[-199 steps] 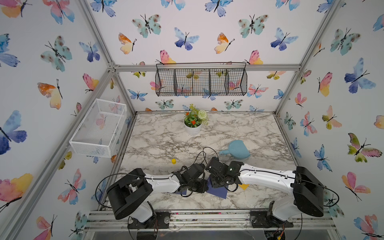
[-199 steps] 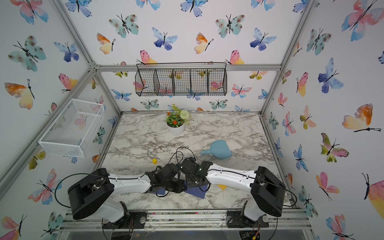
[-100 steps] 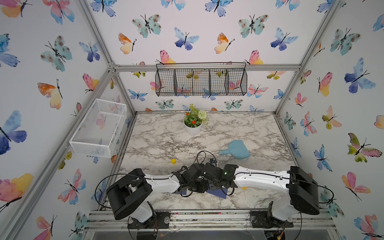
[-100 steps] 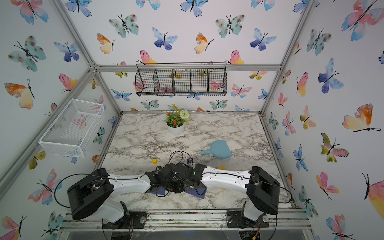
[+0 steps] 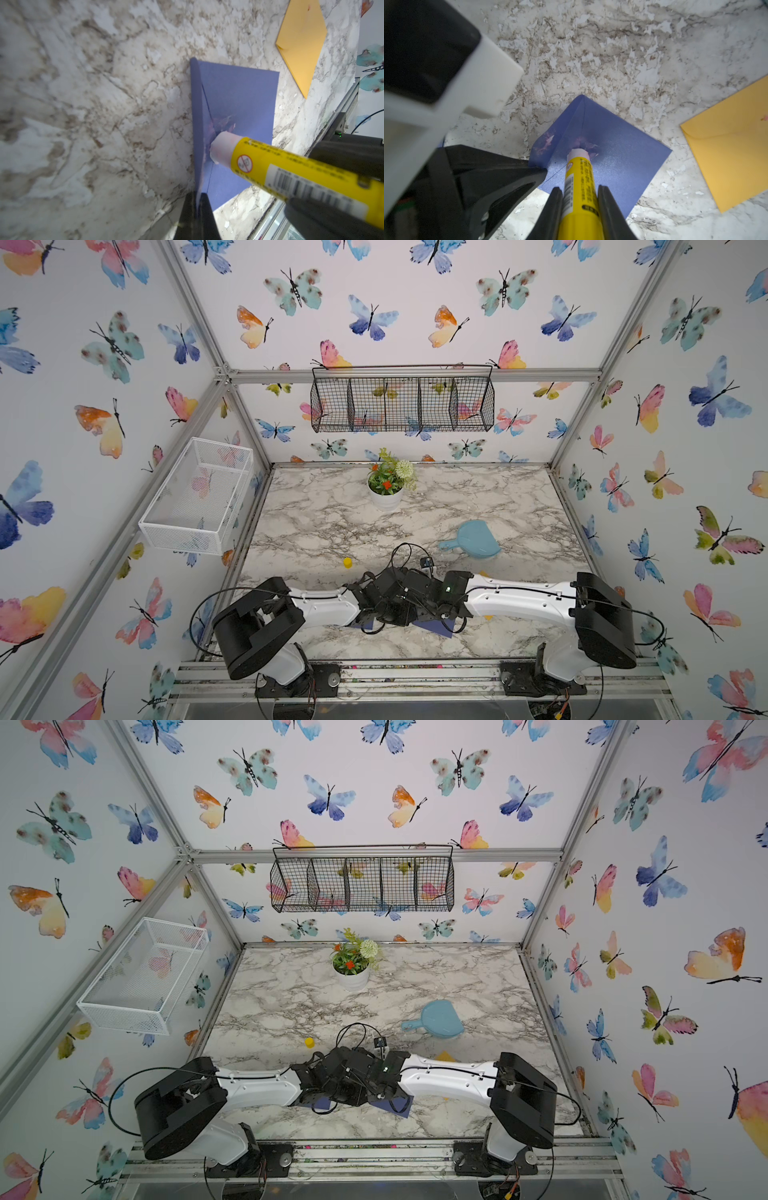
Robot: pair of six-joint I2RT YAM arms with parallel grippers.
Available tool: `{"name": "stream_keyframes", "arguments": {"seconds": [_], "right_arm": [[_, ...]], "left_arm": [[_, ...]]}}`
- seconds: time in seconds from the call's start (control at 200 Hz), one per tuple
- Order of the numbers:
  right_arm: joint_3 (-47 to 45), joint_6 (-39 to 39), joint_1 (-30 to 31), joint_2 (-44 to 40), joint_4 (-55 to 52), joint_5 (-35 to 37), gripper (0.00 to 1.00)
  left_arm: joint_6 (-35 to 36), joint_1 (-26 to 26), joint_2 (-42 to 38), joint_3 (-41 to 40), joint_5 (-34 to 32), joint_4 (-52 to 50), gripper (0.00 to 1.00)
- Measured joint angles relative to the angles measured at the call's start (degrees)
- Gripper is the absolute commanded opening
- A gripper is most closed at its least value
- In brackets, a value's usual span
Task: Seal the envelope with a glue stick
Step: Apply the envelope at the center of the board.
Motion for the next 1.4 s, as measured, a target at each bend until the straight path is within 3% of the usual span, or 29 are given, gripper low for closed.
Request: {"name": "stream_keyframes", "arguments": {"seconds": [0.37, 0.596, 1.081, 1.401], "right_arm": [[-0.24, 0.94, 0.00, -0.09, -2.10, 1.81, 0.03], [-5.09, -1.11, -0.61, -4.20, 4.24, -0.68, 0.03], [-6.01, -3.15, -0.63, -5.53, 7.19, -1.60, 0.03], [-6.29, -2.93, -2.80, -19.04, 6.64, 2.75, 0.03]], "left_arm": [[-0.11, 0.00, -0.24, -0.02, 0.00, 0.00, 0.00], [-0.11, 0.00, -0.24, -0.02, 0.00, -0.09, 0.00], [-0.26, 0.07, -1.20, -0.44, -0.76, -1.84, 0.00], [-0.15, 0.07, -2.82, -0.44, -3.63, -4.74, 0.00]]}}
